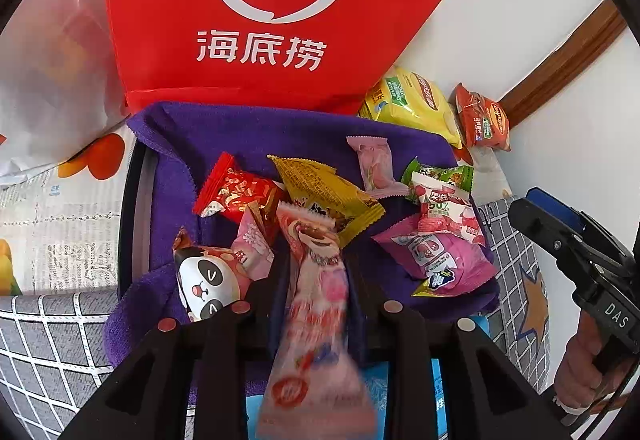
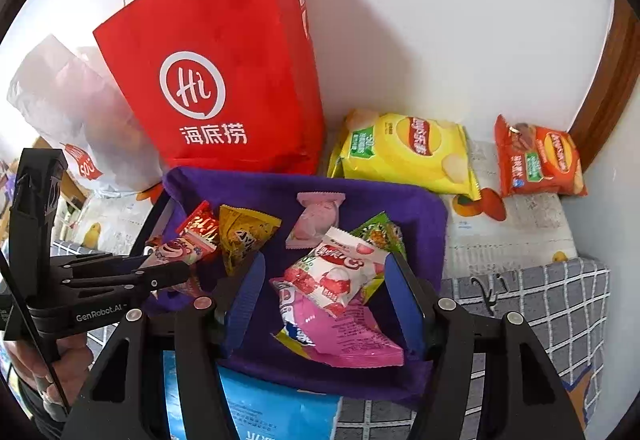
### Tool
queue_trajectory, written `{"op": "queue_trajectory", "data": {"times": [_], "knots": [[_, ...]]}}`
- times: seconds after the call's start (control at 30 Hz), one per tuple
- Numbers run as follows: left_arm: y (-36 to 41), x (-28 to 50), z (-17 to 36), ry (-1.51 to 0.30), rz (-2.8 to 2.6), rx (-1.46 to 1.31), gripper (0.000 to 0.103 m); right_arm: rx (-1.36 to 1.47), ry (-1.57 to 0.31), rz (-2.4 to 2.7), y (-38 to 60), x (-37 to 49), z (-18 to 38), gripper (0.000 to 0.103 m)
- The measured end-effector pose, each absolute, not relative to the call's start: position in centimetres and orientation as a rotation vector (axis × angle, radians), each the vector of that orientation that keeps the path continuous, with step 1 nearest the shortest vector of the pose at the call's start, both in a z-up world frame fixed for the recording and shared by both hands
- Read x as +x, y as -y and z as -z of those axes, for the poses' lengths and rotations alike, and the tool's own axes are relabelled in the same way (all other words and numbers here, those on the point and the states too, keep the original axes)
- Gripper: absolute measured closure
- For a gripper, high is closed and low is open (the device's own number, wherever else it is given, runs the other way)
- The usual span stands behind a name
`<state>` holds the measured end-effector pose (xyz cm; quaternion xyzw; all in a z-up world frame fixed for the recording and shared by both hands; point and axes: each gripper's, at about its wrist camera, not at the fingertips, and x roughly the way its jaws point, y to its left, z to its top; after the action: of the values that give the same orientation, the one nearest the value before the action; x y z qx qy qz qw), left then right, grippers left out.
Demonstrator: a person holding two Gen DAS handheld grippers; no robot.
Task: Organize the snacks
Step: 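Lower the lychee packet onto the towel and open the right tool while the left tool releases the Lotte bar, then move both open tools to the packets beside the blue tissue box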
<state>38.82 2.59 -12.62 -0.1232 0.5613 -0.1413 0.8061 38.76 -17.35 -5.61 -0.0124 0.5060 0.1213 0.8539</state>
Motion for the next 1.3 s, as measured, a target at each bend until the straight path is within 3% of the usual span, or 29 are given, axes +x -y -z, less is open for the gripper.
{"op": "queue_trajectory", "data": {"times": [0.1, 0.27, 0.77, 1.3], "knots": [[-2.3, 38.8, 12.4, -1.195, 0.313, -0.262, 0.066, -0.020, -1.058, -0.262, 17.3, 38.6, 5.3, 0.041], [-2.2, 38.5, 11.1, -1.163, 0.326, -0.252, 0.061, 0.000, -1.046, -0.266, 17.5, 38.4, 4.8, 0.041], [-3.3, 36.8, 7.0, -1.079, 0.332, -0.255, 0.060, 0.001, -0.877, -0.279, 16.4, 35.9, 1.4, 0.041], [-2.4, 33.6, 2.2, -0.981, 0.399, -0.222, 0.058, 0.019, -0.876, -0.166, 19.5, 28.6, 0.1, 0.041]]}}
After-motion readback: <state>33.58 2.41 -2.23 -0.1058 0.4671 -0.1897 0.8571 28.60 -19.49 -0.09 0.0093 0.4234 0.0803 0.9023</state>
